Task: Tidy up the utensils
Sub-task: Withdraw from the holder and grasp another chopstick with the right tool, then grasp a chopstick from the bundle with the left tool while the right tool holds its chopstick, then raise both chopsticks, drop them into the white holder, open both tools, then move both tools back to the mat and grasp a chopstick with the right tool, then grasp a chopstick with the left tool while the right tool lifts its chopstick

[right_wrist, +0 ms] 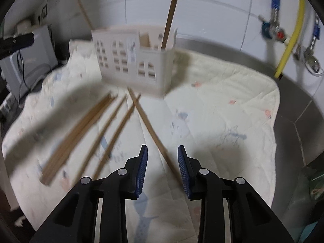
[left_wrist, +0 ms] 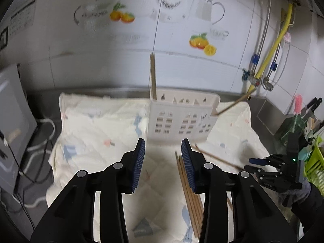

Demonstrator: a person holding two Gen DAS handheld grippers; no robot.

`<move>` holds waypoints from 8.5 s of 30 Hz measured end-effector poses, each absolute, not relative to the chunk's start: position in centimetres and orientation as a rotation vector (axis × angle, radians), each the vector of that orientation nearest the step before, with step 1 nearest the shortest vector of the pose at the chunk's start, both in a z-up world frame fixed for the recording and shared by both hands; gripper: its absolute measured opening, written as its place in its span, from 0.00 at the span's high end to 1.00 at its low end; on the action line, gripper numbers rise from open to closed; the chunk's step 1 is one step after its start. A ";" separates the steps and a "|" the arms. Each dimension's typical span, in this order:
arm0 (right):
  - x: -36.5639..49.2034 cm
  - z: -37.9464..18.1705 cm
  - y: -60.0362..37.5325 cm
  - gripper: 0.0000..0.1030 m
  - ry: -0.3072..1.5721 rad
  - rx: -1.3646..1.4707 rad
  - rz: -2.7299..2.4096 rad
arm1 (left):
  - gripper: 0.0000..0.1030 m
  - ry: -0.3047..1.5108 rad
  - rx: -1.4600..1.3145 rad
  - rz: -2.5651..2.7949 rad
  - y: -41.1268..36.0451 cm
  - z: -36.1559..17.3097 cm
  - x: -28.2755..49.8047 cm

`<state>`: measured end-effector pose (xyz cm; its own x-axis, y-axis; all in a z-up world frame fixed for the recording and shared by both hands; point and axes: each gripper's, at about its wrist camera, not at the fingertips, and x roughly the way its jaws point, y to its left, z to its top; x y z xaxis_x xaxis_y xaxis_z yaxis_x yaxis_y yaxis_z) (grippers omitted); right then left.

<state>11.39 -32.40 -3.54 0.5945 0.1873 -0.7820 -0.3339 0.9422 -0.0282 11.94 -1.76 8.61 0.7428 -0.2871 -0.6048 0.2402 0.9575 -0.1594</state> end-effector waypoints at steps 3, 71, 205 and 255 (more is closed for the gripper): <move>12.0 -5.2 -32.5 0.75 0.910 -0.206 0.312 | 0.63 0.714 -0.092 -0.287 -1.5 6.6 11.4; 2.8 4.8 -29.1 0.93 0.639 -0.062 0.191 | 0.94 0.914 -0.086 -0.324 -6.2 -3.6 6.9; 6.4 -7.0 -24.6 0.93 0.912 0.051 0.183 | 0.54 0.795 -0.135 -0.248 -0.2 -1.9 6.2; 2.3 -1.6 -27.8 0.94 0.732 0.053 0.132 | 0.94 0.838 -0.073 -0.271 -7.1 -2.7 5.6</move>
